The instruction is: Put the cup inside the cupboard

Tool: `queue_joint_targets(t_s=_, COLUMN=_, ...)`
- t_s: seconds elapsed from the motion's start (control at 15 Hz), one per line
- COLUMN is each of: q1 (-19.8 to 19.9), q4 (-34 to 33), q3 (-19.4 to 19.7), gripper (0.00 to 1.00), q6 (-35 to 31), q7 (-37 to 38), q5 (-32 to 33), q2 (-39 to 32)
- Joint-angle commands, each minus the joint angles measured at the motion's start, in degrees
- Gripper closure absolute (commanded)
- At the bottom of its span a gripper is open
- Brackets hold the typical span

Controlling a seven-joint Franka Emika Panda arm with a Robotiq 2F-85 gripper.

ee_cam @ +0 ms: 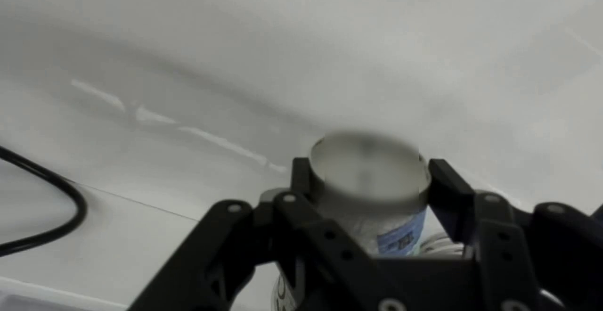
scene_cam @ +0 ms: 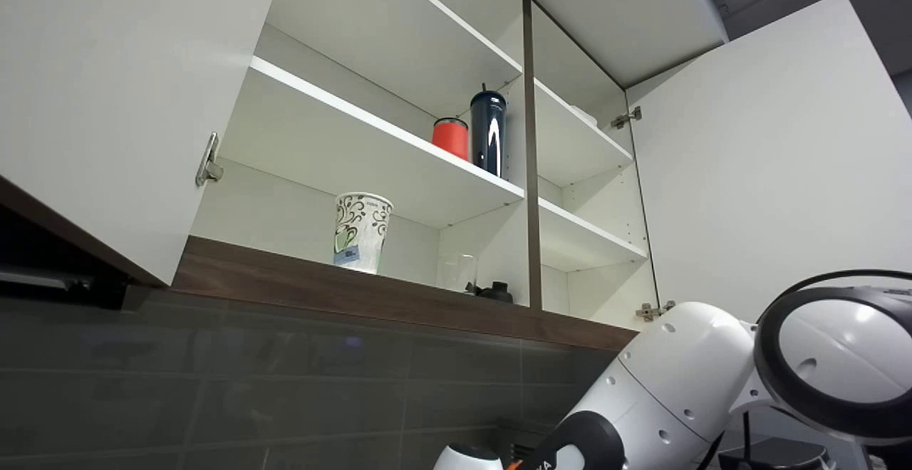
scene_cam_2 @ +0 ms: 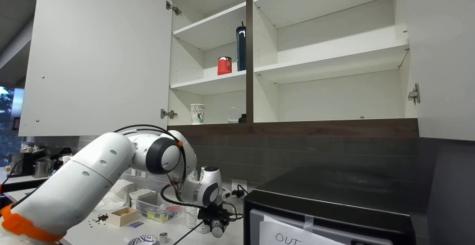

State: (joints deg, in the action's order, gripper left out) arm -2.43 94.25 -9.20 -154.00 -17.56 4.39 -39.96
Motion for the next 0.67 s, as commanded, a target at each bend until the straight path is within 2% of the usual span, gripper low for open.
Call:
queue_joint_targets(t_s=0.0, q1=-4.8, q4=5.9, q3=7.8, gripper=0.62, q6=4.9, q7=7.6, q5=5.6, q2=6.2)
queue_joint_targets(t_s=0.27, q1=-7.7, q4=9.3, q3=12.1, gripper=0.62, q6=8.5, q7=11.5, q5=12.5, q2=10.2)
queue_joint_targets(t_s=0.6, q1=-7.7, q4=13.6, q3=12.2, gripper=0.62, q6=9.0, q7=12.5, q5=16.3, q2=11.6)
